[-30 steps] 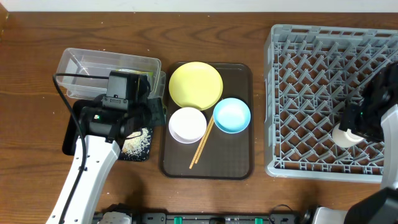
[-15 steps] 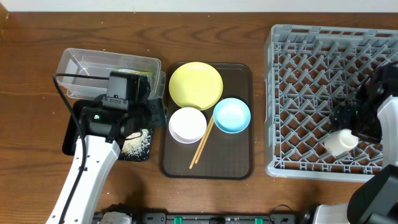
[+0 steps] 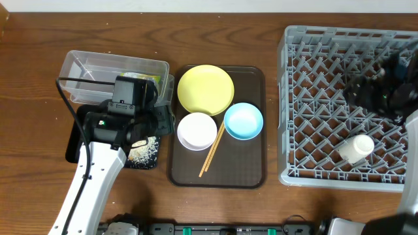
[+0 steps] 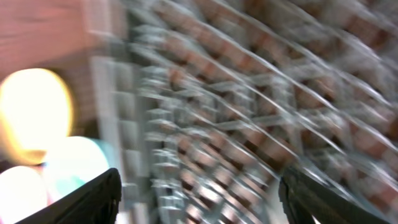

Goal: Sort waste into correct bins and load items into the dishwasher rack
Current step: 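Reach the right gripper to the light-blue bowl and grasp its rim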

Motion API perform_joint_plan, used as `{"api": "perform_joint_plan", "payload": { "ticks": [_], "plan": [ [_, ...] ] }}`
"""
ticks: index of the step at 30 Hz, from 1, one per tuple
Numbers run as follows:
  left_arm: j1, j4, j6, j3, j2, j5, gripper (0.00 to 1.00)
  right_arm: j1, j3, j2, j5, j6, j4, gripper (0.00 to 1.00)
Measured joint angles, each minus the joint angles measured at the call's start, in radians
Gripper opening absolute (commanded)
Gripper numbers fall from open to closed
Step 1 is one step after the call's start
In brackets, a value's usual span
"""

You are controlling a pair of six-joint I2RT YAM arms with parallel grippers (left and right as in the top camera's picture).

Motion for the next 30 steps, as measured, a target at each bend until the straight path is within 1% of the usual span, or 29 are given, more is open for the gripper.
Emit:
{"api": "perform_joint_plan", "payload": {
  "ticks": [3, 6, 9, 12, 14, 16, 20, 25, 28, 30],
  "plan": [
    [0.0, -0.003, 0.0, 0.0, 0.0, -0.013, 0.62, 0.111, 0.001, -0.005, -0.06, -0.024, 0.025, 0.79],
    [0.0, -0.02, 0.0, 0.0, 0.0, -0.05, 0.62, 0.226, 0.001, 0.014, -0.065, -0.038, 0.05, 0.78],
    [0.0, -0.057, -0.01, 0.0, 0.0, -0.11, 0.62, 0.356, 0.001, 0.043, -0.011, -0.046, 0.075, 0.78],
    [0.0, -0.092, -0.05, 0.0, 0.002, -0.18, 0.62, 0.463, 0.001, 0.089, 0.051, -0.049, 0.092, 0.76],
    [0.0, -0.102, -0.076, 0.0, 0.005, -0.219, 0.62, 0.513, 0.001, 0.125, 0.085, -0.05, 0.101, 0.72],
    [0.0, -0.105, -0.095, 0.0, 0.007, -0.244, 0.62, 0.56, 0.001, 0.172, 0.116, -0.049, 0.108, 0.65],
    [0.0, -0.105, -0.109, 0.0, 0.008, -0.269, 0.63, 0.616, 0.001, 0.272, 0.153, -0.042, 0.13, 0.57],
    [0.0, -0.105, -0.121, 0.0, 0.008, -0.275, 0.64, 0.657, 0.001, 0.386, 0.188, -0.024, 0.144, 0.48],
    [0.0, -0.105, -0.124, 0.0, 0.008, -0.276, 0.64, 0.669, 0.001, 0.451, 0.214, 0.0, 0.145, 0.38],
    [0.0, -0.105, -0.124, 0.0, 0.008, -0.276, 0.64, 0.671, 0.001, 0.482, 0.225, 0.013, 0.145, 0.34]
  ]
}}
